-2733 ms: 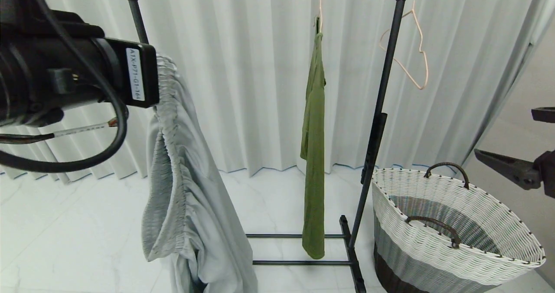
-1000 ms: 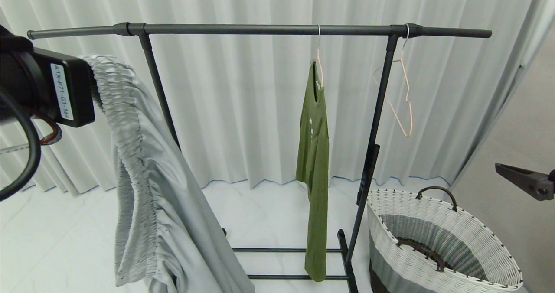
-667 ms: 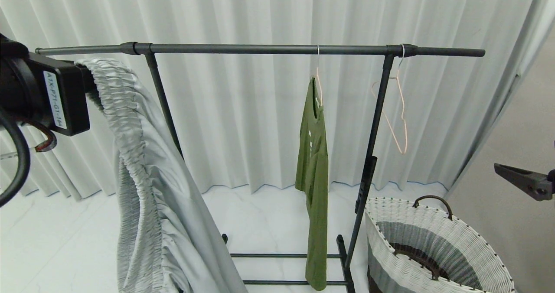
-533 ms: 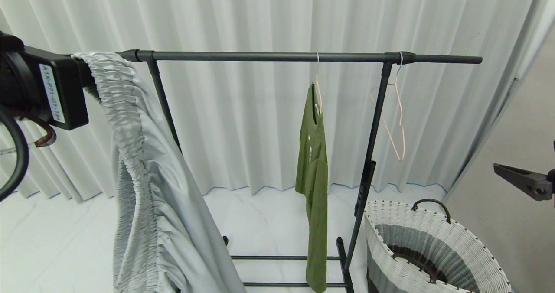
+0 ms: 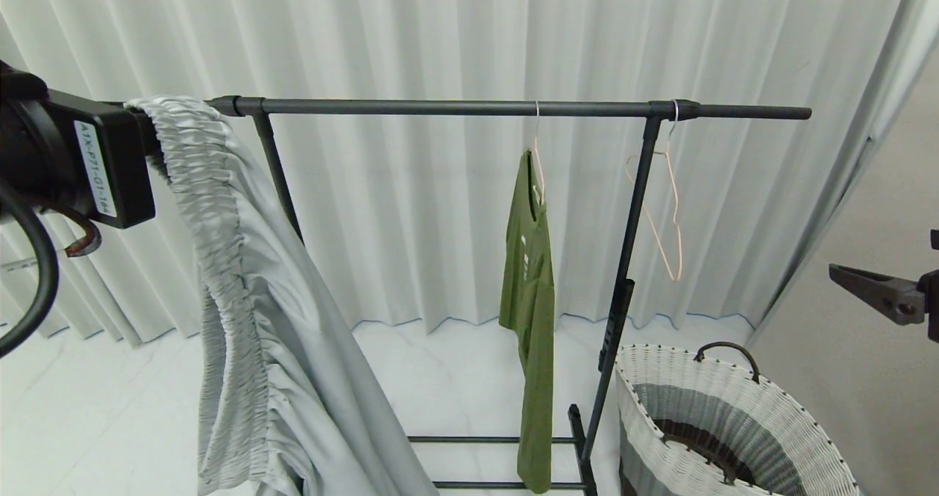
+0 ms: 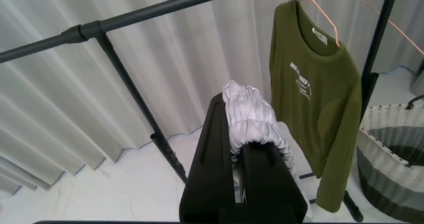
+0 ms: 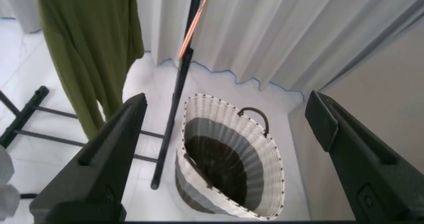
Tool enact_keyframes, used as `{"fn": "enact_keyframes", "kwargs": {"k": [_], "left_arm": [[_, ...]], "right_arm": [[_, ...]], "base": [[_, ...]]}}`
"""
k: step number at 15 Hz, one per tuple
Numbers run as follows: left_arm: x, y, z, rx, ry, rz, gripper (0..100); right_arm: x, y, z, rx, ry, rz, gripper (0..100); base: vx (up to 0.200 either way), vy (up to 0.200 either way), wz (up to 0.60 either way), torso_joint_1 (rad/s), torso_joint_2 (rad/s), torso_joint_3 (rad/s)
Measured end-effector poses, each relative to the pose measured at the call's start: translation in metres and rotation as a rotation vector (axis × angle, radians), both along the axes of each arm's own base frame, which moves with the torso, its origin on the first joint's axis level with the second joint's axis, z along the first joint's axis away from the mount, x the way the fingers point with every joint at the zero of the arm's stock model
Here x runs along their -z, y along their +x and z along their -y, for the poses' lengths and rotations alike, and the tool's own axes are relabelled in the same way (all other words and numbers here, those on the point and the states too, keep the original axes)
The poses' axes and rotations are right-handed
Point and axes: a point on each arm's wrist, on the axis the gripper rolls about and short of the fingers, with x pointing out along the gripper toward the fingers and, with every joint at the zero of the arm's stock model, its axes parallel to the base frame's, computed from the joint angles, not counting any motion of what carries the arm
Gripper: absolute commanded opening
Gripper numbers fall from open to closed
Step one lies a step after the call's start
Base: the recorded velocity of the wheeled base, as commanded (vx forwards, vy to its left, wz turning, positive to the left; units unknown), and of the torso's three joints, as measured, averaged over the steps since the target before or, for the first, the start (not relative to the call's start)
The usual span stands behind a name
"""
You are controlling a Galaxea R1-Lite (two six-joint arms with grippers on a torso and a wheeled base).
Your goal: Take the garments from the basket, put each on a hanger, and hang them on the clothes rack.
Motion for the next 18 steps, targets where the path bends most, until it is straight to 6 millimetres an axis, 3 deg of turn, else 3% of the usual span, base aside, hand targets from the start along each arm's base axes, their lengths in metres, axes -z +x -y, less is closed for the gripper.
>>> {"fn": "enact_keyframes", "kwargs": {"k": [14,18], "left_arm": [[0.001,0.001,0.0,-0.008,0.002,-0.004,0],[0.008,0.003,-0.002,-0.022,0.016,-0.024,0]], "right_arm": [[0.005,0.008,0.006,0.051,-0.006,-0.028,100],[0.009,0.016,0.002,0.041,0.02,-0.062,100]], "base": [[0.2,0.0,0.0,0.005,0.0,0.0],[0.0,0.0,0.0,0.0,0.0,0.0]]}}
